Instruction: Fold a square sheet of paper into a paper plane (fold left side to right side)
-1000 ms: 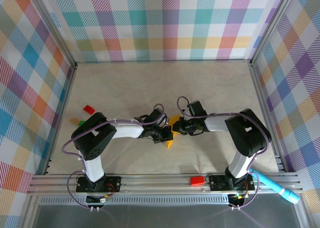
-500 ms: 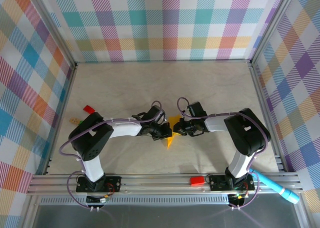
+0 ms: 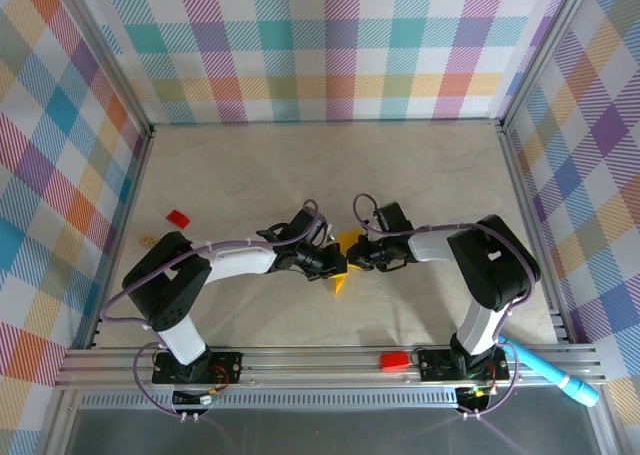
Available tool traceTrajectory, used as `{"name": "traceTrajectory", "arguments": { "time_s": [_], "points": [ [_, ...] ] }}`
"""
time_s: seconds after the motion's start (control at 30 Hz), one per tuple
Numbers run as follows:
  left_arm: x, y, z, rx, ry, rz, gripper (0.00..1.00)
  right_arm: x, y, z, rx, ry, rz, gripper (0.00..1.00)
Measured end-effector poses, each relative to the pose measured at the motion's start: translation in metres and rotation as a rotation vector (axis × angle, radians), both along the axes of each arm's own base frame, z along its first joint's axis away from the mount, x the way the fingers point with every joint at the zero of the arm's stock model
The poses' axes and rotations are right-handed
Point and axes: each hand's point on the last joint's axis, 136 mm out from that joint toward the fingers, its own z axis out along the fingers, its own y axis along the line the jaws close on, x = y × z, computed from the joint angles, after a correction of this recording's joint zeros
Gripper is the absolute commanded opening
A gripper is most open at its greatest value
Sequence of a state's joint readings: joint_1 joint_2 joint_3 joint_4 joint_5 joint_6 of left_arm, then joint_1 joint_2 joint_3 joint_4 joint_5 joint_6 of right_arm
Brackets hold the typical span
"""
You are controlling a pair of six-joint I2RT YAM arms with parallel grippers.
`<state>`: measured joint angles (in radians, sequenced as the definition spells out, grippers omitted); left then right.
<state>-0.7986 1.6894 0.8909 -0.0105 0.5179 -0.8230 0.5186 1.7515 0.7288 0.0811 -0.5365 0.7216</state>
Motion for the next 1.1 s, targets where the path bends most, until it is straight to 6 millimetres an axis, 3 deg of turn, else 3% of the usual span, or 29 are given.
{"name": "traceTrajectory", "arguments": {
  "time_s": [0.4, 1.1],
  "points": [
    [-0.013, 0.002, -0.028, 0.050, 0.076, -0.022, 0.00, 0.000, 0.000, 0.000, -0.003, 0.003, 0.003, 0.00],
    [-0.023, 0.009, -0.037, 0.075, 0.114, -0.030, 0.00, 0.001, 0.002, -0.001, -0.010, 0.008, 0.022, 0.00]
  ]
}}
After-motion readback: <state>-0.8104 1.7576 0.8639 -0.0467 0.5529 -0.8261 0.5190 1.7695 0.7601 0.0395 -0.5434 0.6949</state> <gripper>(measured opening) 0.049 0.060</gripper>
